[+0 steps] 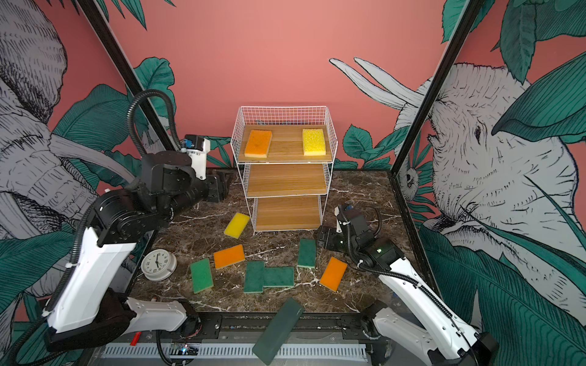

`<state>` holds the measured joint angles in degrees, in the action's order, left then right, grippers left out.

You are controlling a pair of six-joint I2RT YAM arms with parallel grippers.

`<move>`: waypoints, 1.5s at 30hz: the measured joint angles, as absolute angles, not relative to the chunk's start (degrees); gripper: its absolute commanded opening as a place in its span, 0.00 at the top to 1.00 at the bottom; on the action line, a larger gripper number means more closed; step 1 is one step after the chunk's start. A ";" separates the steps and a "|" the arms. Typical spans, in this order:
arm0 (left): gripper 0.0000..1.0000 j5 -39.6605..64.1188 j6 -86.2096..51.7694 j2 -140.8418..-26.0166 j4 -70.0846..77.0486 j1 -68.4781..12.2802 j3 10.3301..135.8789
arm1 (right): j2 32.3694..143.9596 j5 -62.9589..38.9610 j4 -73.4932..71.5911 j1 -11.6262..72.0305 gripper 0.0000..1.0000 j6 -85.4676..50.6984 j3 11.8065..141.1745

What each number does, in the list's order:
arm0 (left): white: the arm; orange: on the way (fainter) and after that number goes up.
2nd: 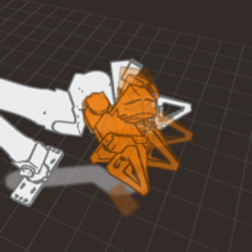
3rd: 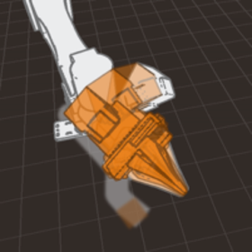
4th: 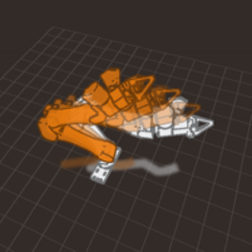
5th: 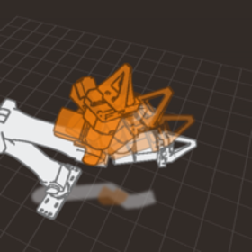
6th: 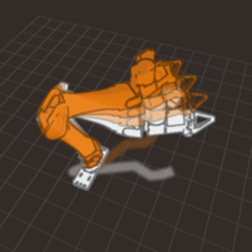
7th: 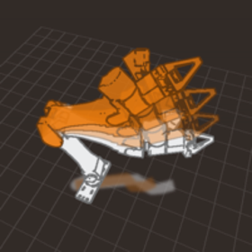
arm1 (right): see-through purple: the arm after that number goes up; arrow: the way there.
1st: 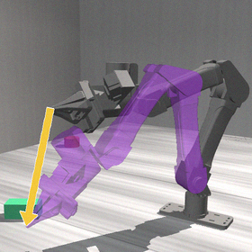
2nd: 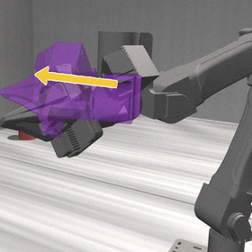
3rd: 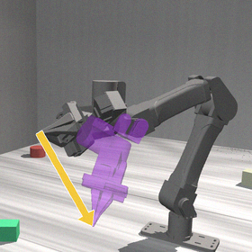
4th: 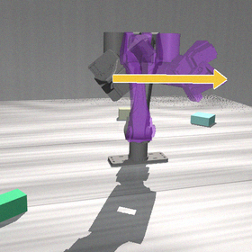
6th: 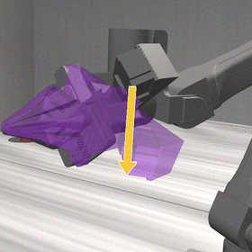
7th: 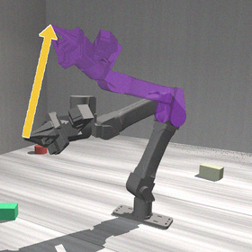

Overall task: Arrange cleaning sponges on a shelf
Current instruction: Move the cleaning sponge to the shelf.

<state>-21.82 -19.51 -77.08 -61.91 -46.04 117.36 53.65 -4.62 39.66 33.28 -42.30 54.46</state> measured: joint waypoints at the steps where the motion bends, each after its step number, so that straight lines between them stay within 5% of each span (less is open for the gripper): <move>1: 0.58 -20.49 -18.85 -78.83 -61.84 -46.04 119.31 | 53.84 -4.38 39.64 33.50 0.14 -42.35 54.50; 4: 0.78 -17.34 -17.02 -83.46 -61.39 -46.04 123.90 | 54.37 -3.75 39.70 34.17 0.14 -42.70 54.50; 15: 0.82 -13.43 -13.74 -95.98 -60.12 -46.02 137.40 | 54.74 -3.42 39.72 34.87 0.14 -43.09 54.57; 21: 0.99 -15.20 -14.00 -101.65 -59.75 -45.63 142.93 | 54.74 -3.42 39.70 34.87 0.14 -43.09 54.61; 45: 1.00 -19.03 -17.98 -108.38 -58.13 -44.21 146.12 | 53.52 -3.40 39.66 34.87 0.13 -43.09 54.61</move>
